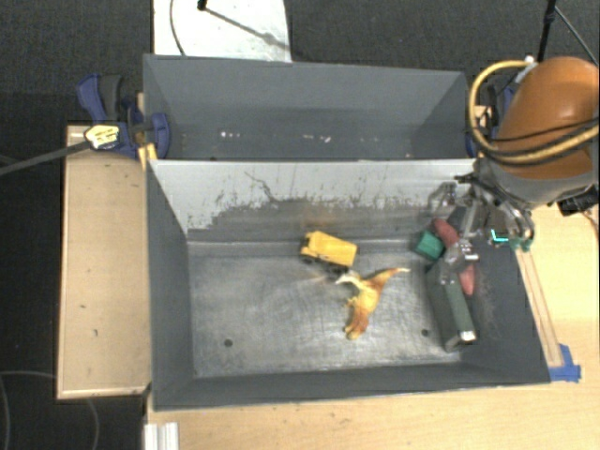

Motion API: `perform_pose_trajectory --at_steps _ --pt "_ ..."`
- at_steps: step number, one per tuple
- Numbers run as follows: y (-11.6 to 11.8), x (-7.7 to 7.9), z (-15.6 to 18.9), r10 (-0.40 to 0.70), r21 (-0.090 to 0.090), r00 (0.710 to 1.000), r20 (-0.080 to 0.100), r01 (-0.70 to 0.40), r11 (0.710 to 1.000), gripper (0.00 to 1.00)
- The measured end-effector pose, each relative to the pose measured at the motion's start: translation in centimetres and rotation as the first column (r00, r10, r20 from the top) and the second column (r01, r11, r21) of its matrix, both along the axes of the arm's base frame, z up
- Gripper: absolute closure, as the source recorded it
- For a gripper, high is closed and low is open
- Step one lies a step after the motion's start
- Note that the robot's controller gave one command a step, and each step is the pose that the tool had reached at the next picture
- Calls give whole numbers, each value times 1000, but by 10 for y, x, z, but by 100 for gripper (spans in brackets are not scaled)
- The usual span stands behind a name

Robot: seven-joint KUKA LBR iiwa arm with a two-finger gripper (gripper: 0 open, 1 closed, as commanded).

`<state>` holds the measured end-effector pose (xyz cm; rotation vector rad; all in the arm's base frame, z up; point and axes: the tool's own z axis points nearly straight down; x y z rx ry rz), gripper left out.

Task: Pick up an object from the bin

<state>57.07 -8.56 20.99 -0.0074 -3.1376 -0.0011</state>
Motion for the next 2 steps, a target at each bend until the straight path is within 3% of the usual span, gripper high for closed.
perform_pose_trajectory --at_steps 1,2 --pt "0 2 4 2 -1 1000 8 -2 1000 0" --pt "5 8 -31 -8 -2 1000 18 8 1000 0"
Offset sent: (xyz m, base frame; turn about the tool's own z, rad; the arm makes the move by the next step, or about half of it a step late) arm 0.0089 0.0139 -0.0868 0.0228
